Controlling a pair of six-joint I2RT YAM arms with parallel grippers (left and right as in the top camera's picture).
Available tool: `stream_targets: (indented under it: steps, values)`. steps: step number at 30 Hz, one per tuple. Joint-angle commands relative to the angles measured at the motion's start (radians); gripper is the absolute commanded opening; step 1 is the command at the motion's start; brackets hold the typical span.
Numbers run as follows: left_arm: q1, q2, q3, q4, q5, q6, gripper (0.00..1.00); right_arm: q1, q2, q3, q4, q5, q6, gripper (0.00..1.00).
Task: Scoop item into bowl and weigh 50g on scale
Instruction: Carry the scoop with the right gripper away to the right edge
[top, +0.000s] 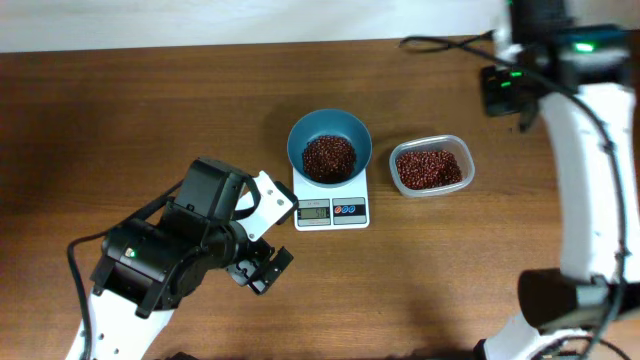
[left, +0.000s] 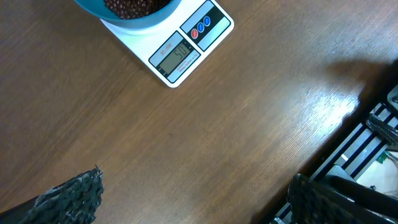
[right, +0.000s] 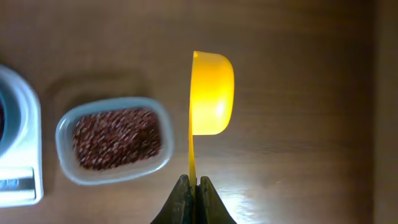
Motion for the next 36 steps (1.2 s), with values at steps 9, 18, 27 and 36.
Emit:
stream_targets:
  steps: [9, 18, 27, 36]
  values:
    - [0.002, 0.002, -0.004, 0.002, -0.004, 0.015, 0.99, -0.215, -0.343, 0.032, -0.208, -0.166, 0.132, 0.04]
    - [0.002, 0.002, -0.004, 0.002, -0.004, 0.015, 0.99, -0.436, -0.644, -0.116, -0.208, -0.168, 0.200, 0.04]
    - [0.002, 0.002, -0.004, 0.002, -0.004, 0.015, 0.99, -0.536, -0.825, -0.681, 0.006, -0.348, 0.270, 0.04]
    - [0.002, 0.002, -0.004, 0.002, -0.004, 0.015, 0.99, -0.719, -0.968, -1.210, 0.337, -0.780, 0.245, 0.04]
